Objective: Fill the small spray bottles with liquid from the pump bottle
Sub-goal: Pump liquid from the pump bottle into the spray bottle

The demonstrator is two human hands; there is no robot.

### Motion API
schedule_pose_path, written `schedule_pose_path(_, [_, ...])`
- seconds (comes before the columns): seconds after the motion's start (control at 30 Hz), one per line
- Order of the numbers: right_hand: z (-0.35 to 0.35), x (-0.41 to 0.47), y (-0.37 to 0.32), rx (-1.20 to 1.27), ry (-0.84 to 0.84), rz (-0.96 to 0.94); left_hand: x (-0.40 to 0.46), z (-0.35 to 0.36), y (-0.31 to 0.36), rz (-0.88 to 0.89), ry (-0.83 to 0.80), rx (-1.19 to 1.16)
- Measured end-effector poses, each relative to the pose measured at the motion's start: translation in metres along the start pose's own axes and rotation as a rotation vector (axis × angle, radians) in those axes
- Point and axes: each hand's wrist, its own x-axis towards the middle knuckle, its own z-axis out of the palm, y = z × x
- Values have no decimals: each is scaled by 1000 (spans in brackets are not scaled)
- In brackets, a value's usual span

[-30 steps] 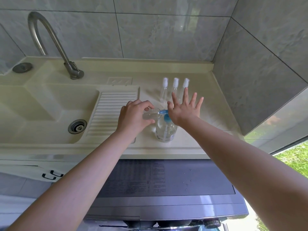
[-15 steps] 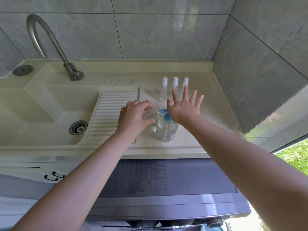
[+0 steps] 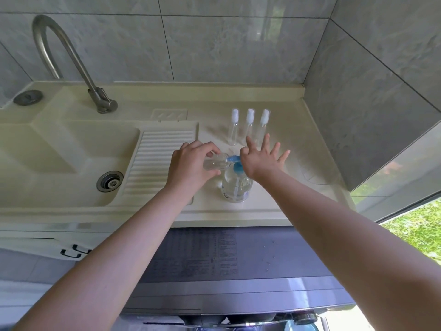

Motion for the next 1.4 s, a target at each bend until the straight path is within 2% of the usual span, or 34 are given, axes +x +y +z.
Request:
schedule_pose_path(0.2, [-9, 4, -1, -70, 76, -42, -1, 0, -2, 12, 8, 2])
schedule_pose_path(0.37, [3, -1, 0, -53, 39, -39, -2, 2, -2, 9, 0, 6])
schedule_pose_path(1.1, [4, 1, -2, -204, 104, -111, 1, -2, -1, -1, -9, 14])
schedule_pose_path(1.3, [-8, 3, -2, -222, 166, -126, 1, -3, -1, -24, -31, -5])
schedule_pose_path(1.4, [-7, 2, -2, -232, 129, -118, 1, -1, -2, -26, -26, -12])
